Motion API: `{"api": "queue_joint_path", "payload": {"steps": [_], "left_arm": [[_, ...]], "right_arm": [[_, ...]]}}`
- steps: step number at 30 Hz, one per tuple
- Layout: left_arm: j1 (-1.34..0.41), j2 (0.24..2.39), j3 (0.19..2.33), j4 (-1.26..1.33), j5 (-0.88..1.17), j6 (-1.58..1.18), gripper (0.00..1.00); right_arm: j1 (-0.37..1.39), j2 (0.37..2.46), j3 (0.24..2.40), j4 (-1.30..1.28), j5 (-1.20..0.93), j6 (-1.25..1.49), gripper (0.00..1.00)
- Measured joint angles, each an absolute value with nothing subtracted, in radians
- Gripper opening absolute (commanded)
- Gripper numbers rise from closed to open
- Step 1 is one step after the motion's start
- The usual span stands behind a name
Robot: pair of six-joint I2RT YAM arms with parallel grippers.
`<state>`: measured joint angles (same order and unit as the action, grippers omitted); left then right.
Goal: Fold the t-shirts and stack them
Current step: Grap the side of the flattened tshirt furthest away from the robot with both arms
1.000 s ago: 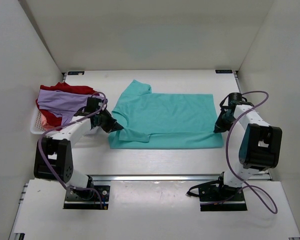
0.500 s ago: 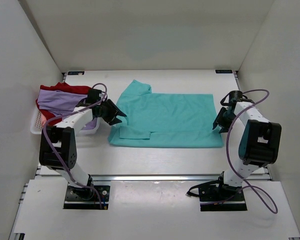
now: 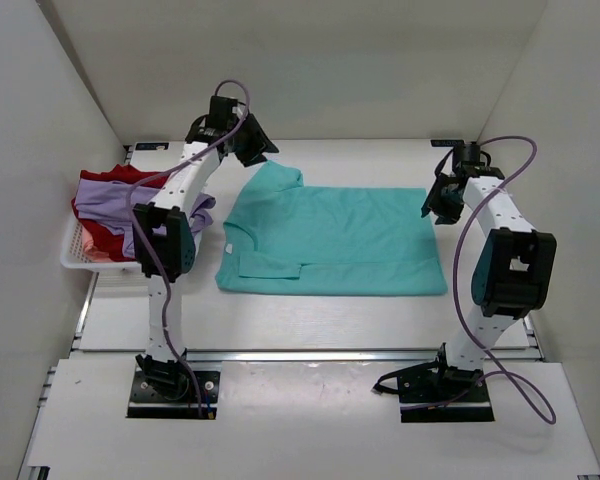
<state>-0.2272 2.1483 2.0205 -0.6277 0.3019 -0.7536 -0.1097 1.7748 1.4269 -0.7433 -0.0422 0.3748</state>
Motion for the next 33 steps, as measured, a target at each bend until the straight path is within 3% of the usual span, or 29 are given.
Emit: {"api": "queue_joint_path", "payload": {"steps": [5,10,20,25,27,29,33], "left_arm": [[-0.233,2.366,2.323,-0.736,0.197,-0.696,0.58],[-0.234,2.532,2.450,-0.822,0.037,-0.626,0.62],[-0.237,2.673,2.540,-0.889,-0.154,-0.549,0.70],[-0.232,2.682,2.546,-0.889,-0.170,-0.532,0.68],[-0.231,2.684,2.547,-0.888,-0.170,-0.530,0.58],[-0.231,2.693,2.552,-0.881,-0.168,-0.525,0.36],[-0.233,2.696,2.552,-0.875,-0.159,-0.516,0.07]], "right_arm": [[-0.099,1.775,1.427,-0.687,-0.012,0.373,0.38],[-0.096,1.785,1.428,-0.617,0.014,0.370,0.38],[-0.056,1.910,1.507,-0.611,0.025,0.363,0.39],[-0.058,1.944,1.554,-0.611,0.028,0.364,0.39],[-0.062,1.955,1.567,-0.604,0.030,0.366,0.39],[-0.068,1.972,1.583,-0.599,0.030,0.368,0.40],[-0.087,2.029,1.644,-0.597,0.029,0.375,0.40]]}}
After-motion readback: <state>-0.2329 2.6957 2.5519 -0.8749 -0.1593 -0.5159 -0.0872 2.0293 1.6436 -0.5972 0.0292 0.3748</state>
